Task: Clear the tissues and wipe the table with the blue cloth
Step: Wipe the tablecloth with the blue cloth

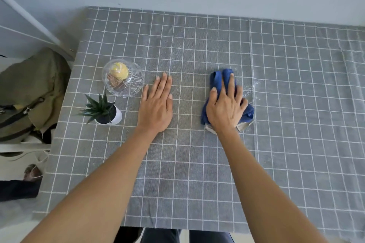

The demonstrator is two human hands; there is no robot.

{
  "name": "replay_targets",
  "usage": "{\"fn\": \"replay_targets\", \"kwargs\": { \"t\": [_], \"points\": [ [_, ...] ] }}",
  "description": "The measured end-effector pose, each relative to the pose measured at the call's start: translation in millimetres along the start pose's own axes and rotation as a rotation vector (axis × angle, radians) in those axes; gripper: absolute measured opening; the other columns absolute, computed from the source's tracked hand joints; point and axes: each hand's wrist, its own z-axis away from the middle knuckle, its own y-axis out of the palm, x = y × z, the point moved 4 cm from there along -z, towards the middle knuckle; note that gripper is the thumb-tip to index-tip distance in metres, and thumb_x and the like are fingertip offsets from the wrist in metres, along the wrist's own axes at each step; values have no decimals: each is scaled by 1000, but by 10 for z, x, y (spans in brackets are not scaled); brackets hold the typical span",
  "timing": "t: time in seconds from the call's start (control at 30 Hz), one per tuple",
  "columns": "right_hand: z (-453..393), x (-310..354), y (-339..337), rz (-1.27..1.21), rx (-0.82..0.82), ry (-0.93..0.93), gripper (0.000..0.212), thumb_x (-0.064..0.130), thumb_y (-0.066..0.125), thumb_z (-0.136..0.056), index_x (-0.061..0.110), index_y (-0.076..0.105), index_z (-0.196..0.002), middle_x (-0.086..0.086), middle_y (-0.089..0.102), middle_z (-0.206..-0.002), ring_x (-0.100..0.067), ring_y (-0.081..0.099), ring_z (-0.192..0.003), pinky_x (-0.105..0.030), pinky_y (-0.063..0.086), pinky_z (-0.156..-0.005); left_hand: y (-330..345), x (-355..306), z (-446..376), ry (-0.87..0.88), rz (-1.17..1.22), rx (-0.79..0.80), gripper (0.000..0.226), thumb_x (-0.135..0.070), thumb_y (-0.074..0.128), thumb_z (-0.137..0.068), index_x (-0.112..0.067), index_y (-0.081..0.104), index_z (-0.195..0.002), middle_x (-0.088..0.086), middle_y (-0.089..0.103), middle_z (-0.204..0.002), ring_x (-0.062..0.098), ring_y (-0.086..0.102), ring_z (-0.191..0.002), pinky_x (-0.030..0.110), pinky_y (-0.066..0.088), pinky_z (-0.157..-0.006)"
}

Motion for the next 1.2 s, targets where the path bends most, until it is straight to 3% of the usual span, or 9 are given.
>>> {"fn": "replay_targets", "kwargs": {
  "t": [0.07, 0.2, 0.3, 0.53, 0.67, 0.77, 0.93, 1.2],
  "points": [
    [24, 106, 3, -9, -3, -14, 53, 43, 26, -96, 23, 45, -141, 8, 15, -159, -25, 26, -134, -48, 24, -101, -2, 5, 0, -5, -4, -1, 53, -29, 18, -104, -20, 4, -154, -5, -1, -161, 11, -4, -148, 41, -3, -121],
    [197, 419, 83, -7, 61, -283, 53, 45, 27, -97, 28, 34, -146, 11, 14, -159, -24, 22, -137, -46, 18, -103, -16, -3, -2, -8, -11, -6, 53, -29, 20, -104, -20, 7, -154, -6, 1, -161, 12, -2, -148, 41, 0, -121],
    [169, 328, 73, 1, 70, -300, 52, 45, 27, -98, 28, 32, -147, 9, 15, -159, -24, 20, -141, -48, 17, -107, -25, -7, -3, -9, -8, 3, 52, -28, 19, -104, -20, 6, -154, -6, 0, -161, 11, -2, -148, 40, -1, -121],
    [-156, -364, -67, 20, 58, -47, 57, 44, 18, -95, 28, 24, -150, 8, 8, -160, -23, 0, -147, -53, -2, -114, -37, 10, -2, 4, 3, 23, 52, -28, 16, -104, -21, 1, -153, -7, -4, -160, 10, -7, -148, 39, -5, -121],
    [-317, -988, -250, -13, 9, 186, 56, 44, 20, -96, 29, 27, -149, 7, 8, -161, -22, -3, -147, -54, -3, -115, -34, 18, 0, 6, -2, 29, 52, -28, 16, -104, -22, 1, -154, -7, -5, -160, 10, -7, -148, 39, -5, -121],
    [-331, -1080, -300, -23, 10, 223, 55, 47, 21, -97, 29, 25, -150, 6, 5, -161, -21, -2, -147, -52, -3, -115, -38, 30, -11, 8, -10, 25, 52, -27, 17, -104, -22, 1, -153, -8, -5, -160, 9, -7, -147, 40, -4, -121],
    [-258, -959, -334, -3, -26, 66, 54, 47, 23, -98, 37, 16, -150, 1, -8, -161, -23, -7, -147, -51, -8, -115, -19, -43, -92, -32, 3, 67, 53, -29, 16, -103, -23, -1, -153, -6, -7, -160, 11, -10, -147, 43, -9, -119],
    [-157, -457, -197, -105, 41, -170, 51, 43, 16, -100, 35, 14, -151, 7, 5, -161, -19, -2, -148, -50, -4, -117, 11, -670, -672, 87, 103, 94, 50, -31, 18, -105, -24, 7, -153, -1, -4, -161, 14, -7, -148, 41, -8, -118]
  ]
}}
